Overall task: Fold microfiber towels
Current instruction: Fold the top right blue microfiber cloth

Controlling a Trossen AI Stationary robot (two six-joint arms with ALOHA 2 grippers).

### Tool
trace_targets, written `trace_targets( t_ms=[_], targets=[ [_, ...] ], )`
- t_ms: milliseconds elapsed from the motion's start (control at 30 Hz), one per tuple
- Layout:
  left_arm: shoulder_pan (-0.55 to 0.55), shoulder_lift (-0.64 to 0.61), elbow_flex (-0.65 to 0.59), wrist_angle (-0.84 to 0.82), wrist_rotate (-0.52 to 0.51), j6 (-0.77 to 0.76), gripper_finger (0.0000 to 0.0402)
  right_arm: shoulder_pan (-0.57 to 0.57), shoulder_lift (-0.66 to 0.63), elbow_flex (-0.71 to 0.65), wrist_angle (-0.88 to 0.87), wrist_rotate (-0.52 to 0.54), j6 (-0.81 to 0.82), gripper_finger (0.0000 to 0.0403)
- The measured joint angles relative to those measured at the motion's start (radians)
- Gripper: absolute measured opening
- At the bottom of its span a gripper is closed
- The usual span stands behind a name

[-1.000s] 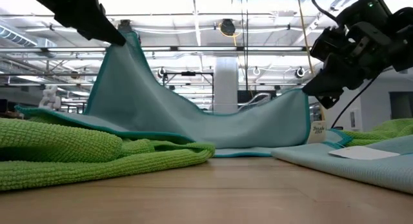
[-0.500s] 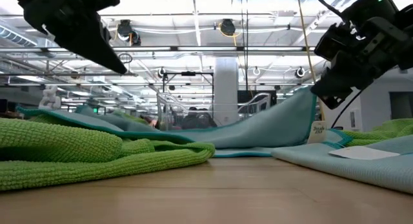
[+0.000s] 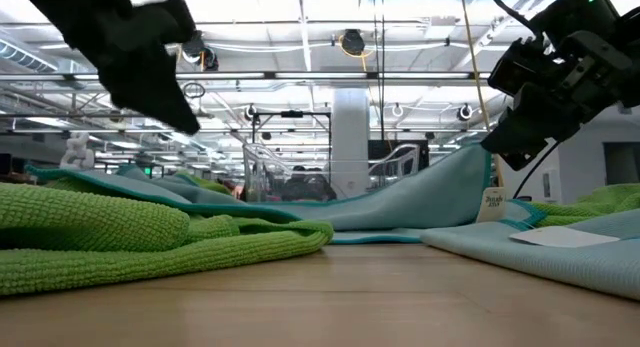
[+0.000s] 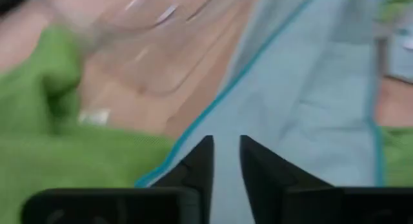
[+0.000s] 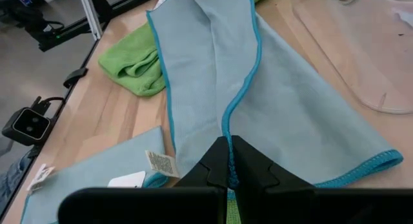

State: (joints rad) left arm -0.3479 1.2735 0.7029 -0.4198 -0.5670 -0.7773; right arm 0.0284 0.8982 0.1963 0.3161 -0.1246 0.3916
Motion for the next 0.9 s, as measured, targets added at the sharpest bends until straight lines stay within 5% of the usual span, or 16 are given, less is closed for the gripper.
trace_targets(
  t_ms=[167,367,633,900],
  targets=[
    [0.1,0.0,0.0,-0.047,0.074,-0.039,0.0173,0.0,0.0,0.0,0.0,-0.001,0.001,0.0004],
    [0.185,0.0,0.0,-0.014,0.173,0.218,0.023,0.0,0.0,0.0,0.0,-0.001,-0.002,0.0004],
    [0.231,0.0,0.0,-0.024,0.253,0.543,0.0225,0.0,0.0,0.0,0.0,-0.002,-0.008,0.0004],
    [0.304,0.02,0.0,-0.03,0.347,0.642,0.0225,0.0,0.0,0.0,0.001,-0.006,-0.01,0.0004]
  ],
)
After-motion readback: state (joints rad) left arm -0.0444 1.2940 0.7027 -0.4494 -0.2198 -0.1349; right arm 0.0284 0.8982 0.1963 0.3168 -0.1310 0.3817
